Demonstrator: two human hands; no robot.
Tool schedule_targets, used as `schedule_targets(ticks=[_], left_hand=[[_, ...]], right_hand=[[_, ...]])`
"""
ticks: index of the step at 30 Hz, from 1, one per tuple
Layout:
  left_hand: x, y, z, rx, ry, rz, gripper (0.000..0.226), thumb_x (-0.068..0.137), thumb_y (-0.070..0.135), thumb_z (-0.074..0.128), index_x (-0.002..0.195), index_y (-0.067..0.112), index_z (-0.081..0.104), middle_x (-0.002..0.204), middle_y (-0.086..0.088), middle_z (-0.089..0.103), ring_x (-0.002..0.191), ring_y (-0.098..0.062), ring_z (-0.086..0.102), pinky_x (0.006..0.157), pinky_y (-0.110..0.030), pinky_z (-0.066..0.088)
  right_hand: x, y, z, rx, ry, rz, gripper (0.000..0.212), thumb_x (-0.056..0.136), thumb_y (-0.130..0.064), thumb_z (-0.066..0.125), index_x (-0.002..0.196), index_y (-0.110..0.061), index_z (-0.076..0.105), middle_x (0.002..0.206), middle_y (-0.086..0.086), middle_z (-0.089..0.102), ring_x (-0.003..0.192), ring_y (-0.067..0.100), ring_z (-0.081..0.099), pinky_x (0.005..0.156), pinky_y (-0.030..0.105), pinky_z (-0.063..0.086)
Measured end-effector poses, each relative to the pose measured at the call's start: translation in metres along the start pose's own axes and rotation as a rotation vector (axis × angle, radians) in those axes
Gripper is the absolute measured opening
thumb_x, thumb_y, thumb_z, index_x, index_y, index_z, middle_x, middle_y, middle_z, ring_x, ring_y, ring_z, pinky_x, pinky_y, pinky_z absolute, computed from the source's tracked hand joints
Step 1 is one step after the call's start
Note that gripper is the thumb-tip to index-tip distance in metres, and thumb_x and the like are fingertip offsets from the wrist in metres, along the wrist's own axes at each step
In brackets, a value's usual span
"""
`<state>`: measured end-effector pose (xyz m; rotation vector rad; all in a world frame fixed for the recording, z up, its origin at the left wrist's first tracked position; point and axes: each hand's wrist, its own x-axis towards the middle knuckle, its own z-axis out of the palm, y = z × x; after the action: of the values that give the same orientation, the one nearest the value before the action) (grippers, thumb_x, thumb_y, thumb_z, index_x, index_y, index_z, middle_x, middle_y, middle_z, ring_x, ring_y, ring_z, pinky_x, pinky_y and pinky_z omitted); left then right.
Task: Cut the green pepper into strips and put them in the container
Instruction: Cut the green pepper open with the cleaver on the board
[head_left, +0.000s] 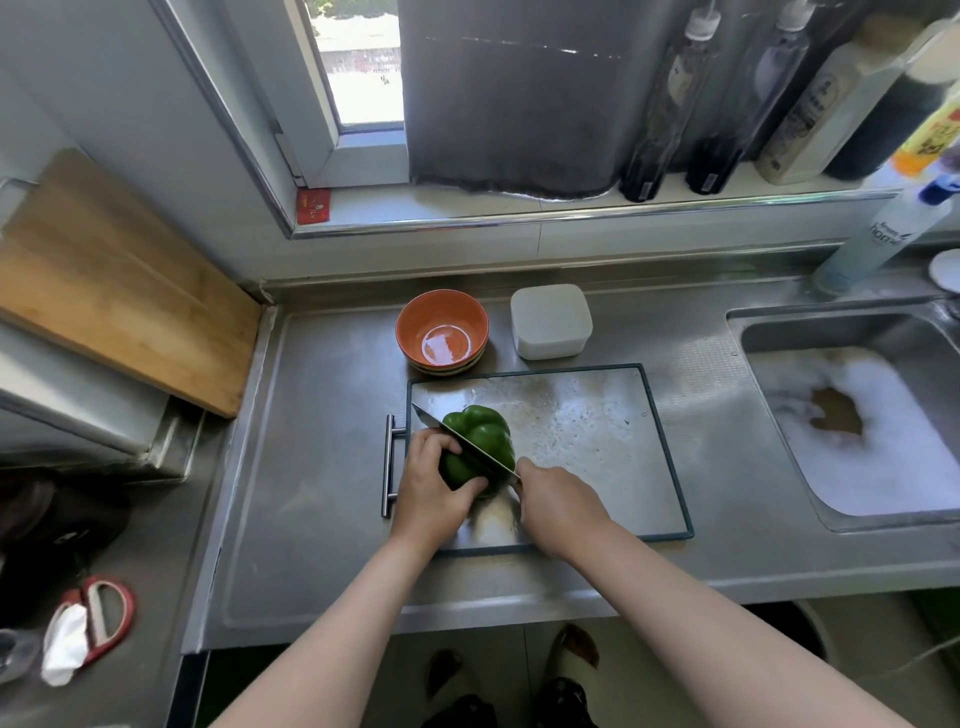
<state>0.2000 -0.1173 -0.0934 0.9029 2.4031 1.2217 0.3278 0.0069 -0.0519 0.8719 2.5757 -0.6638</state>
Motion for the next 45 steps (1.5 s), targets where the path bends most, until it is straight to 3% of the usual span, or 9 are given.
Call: schedule_targets(ticks=[10,14,18,24,26,31,38,40,45], left_hand=[[0.001,0.001,-0.005,-0.015,-0.032,-0.022,0.047,0.063,0.013,0.09,0.092,0.02,0.053,0.11,0.012,0.046,0.105,0.013,0.044,0.081,-0.003,0.036],[0.009,0.002,-0.01,-0.045,-0.026,-0.044,0.048,0.062,0.011,0.089,0.091,0.018,0.052,0.107,0.005,0.048,0.1,0.011,0.046,0.079,-0.002,0.034],[0.012,0.013,-0.013,-0.012,-0.094,-0.057,0.047,0.065,0.012,0.089,0.091,0.022,0.05,0.107,0.009,0.044,0.098,0.008,0.046,0.078,0.001,0.036],[0.015,0.02,-0.018,0.048,-0.189,-0.019,0.053,0.068,0.017,0.088,0.097,0.03,0.046,0.112,0.013,0.039,0.104,-0.007,0.048,0.081,-0.005,0.036],[0.019,0.022,-0.019,0.096,-0.203,0.011,0.059,0.067,0.019,0.088,0.108,0.029,0.047,0.118,0.01,0.036,0.107,-0.011,0.049,0.088,-0.017,0.042],[0.035,0.027,-0.017,0.094,-0.213,-0.035,0.079,0.067,0.026,0.089,0.131,0.023,0.044,0.13,0.004,0.039,0.115,-0.011,0.046,0.098,-0.024,0.041],[0.047,0.033,-0.006,0.086,-0.259,-0.089,0.083,0.064,0.03,0.09,0.134,0.022,0.048,0.122,0.009,0.052,0.111,-0.011,0.052,0.094,-0.021,0.039],[0.048,0.034,-0.004,0.087,-0.263,-0.099,0.082,0.064,0.029,0.09,0.133,0.026,0.046,0.119,0.011,0.052,0.111,-0.013,0.053,0.093,-0.023,0.041],[0.049,0.033,-0.001,0.084,-0.353,-0.184,0.082,0.066,0.035,0.089,0.127,0.039,0.035,0.123,0.008,0.05,0.108,-0.018,0.054,0.093,-0.034,0.048]], right_hand=[[0.002,-0.018,-0.013,-0.037,-0.044,0.04,0.021,0.093,-0.006,0.045,0.111,-0.014,0.05,0.078,0.002,0.047,0.074,0.025,0.053,0.062,0.034,0.042],[0.004,-0.013,-0.025,0.021,-0.054,0.019,0.013,0.101,-0.019,0.042,0.108,-0.016,0.052,0.095,0.008,0.06,0.083,0.029,0.058,0.065,0.036,0.042],[-0.011,-0.014,-0.048,0.101,0.062,-0.026,0.021,0.105,-0.033,0.04,0.099,-0.019,0.056,0.09,0.006,0.062,0.078,0.026,0.059,0.065,0.039,0.048],[-0.013,0.005,-0.088,0.175,0.289,-0.037,0.023,0.106,-0.033,0.038,0.089,-0.021,0.049,0.072,-0.002,0.056,0.061,0.017,0.051,0.051,0.032,0.031],[-0.011,0.021,-0.084,0.122,0.313,0.008,0.021,0.105,-0.029,0.035,0.092,-0.02,0.048,0.07,-0.004,0.053,0.061,0.017,0.048,0.051,0.033,0.027],[-0.005,0.066,-0.055,0.001,0.288,0.04,0.023,0.105,-0.032,0.035,0.112,-0.019,0.053,0.098,0.005,0.066,0.085,0.03,0.059,0.065,0.036,0.036],[0.015,0.103,-0.019,-0.031,0.195,0.004,0.032,0.107,-0.027,0.041,0.137,-0.018,0.044,0.127,0.006,0.052,0.112,0.026,0.048,0.086,0.037,0.043],[0.022,0.109,-0.014,-0.037,0.189,-0.009,0.035,0.103,-0.021,0.049,0.138,-0.018,0.043,0.133,0.006,0.047,0.117,0.026,0.044,0.091,0.037,0.043],[0.034,0.111,-0.013,-0.224,0.162,0.059,0.034,0.092,-0.009,0.052,0.12,-0.026,0.045,0.124,0.002,0.053,0.112,0.025,0.044,0.086,0.035,0.032]])
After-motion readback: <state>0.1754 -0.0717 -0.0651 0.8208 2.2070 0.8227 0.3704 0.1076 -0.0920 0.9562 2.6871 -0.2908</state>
